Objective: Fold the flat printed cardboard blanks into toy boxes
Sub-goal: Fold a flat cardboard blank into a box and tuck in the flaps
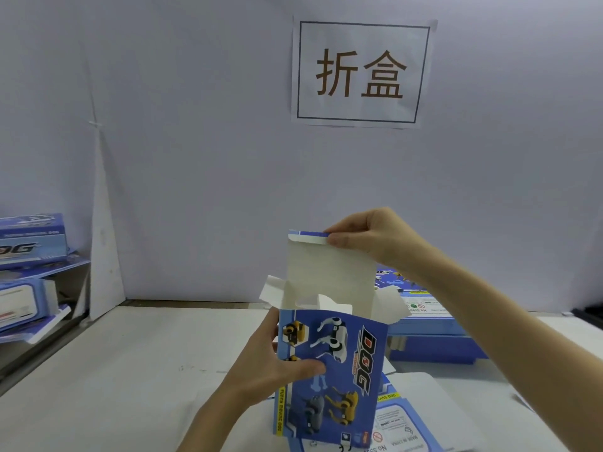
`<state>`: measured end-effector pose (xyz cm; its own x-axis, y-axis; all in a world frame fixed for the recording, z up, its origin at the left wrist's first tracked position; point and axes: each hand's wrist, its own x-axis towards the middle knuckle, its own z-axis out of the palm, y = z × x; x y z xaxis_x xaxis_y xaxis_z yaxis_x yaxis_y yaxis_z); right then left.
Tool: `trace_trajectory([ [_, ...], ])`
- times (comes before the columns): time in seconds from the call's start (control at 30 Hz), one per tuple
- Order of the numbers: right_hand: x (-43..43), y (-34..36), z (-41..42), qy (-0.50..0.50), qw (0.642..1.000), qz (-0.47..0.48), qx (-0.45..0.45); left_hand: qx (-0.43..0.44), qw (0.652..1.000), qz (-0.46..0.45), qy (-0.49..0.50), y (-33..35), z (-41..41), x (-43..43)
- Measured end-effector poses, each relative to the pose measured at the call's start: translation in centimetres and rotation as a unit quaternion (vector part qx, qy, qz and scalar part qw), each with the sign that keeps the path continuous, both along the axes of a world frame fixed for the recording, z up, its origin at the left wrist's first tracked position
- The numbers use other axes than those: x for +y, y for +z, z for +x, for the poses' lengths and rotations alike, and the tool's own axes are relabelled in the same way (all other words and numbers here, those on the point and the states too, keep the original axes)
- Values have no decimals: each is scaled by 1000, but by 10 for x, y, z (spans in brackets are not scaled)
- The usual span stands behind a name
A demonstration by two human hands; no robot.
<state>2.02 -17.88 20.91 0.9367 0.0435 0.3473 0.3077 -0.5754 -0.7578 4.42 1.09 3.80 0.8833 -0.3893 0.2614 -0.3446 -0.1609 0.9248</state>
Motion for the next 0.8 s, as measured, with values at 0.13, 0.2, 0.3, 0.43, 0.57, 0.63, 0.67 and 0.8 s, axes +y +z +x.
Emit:
trace_trajectory([
  [0.13, 10, 23, 1, -34, 989, -145, 23, 3, 1000, -3, -2, 1, 0, 0],
  [0.2, 18, 34, 3, -47, 973, -223, 33, 0, 1000, -1, -3, 1, 1, 0],
  [0.3, 31, 32, 7, -39, 951, -303, 53, -10, 1000, 13, -7, 0, 1, 0],
  [0.43, 34, 18, 18, -64, 952, -299, -3, -8, 1000, 11, -13, 0, 1, 0],
  [0.57, 29, 10, 14, -71, 950, -296, -75, 28, 995, 40, -91, -5, 6, 6],
  [0.63, 19, 3, 3, -110, 946, -218, -215, 50, 993, 33, -104, -10, 8, 8],
  [0.67, 13, -5, -4, -136, 933, -141, -303, 62, 994, 7, -87, -12, 9, 8],
  [0.8, 4, -61, -27, -218, 883, 175, -377, 68, 987, -145, 4, -10, 8, 6],
])
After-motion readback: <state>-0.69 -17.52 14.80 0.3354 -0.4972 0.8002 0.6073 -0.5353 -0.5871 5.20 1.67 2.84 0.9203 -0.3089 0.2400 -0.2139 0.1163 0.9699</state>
